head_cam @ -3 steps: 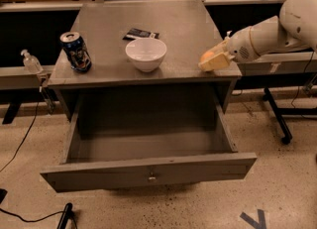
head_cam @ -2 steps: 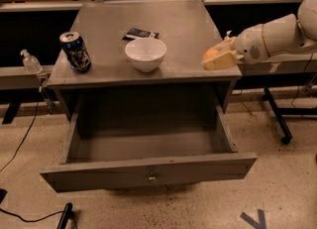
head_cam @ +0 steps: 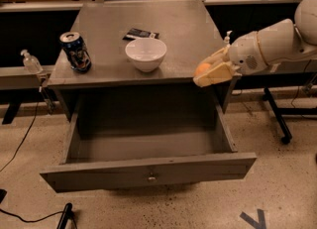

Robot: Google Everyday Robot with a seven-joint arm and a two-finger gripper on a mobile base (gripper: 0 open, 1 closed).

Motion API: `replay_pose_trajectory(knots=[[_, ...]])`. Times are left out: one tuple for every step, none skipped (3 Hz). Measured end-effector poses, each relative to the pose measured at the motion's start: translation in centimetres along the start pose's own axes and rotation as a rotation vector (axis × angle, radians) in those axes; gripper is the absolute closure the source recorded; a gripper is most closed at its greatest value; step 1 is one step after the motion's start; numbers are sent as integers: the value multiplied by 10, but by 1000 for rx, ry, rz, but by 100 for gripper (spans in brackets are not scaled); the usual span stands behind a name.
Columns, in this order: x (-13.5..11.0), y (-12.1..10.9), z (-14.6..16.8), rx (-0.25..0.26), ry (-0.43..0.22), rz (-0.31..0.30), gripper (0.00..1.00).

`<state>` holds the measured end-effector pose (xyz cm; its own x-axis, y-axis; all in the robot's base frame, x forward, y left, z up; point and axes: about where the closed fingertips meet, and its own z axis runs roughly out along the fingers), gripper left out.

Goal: Place orange into top drawer

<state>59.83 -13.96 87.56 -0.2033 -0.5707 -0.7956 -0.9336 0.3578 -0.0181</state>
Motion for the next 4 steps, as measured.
replay_pose_trajectory(knots=[[-12, 14, -4, 44, -116, -50, 100], [-9, 52, 40, 38, -205, -90, 100], [33, 84, 123, -15, -187, -46, 100], [72, 97, 197, -78, -152, 16, 100]])
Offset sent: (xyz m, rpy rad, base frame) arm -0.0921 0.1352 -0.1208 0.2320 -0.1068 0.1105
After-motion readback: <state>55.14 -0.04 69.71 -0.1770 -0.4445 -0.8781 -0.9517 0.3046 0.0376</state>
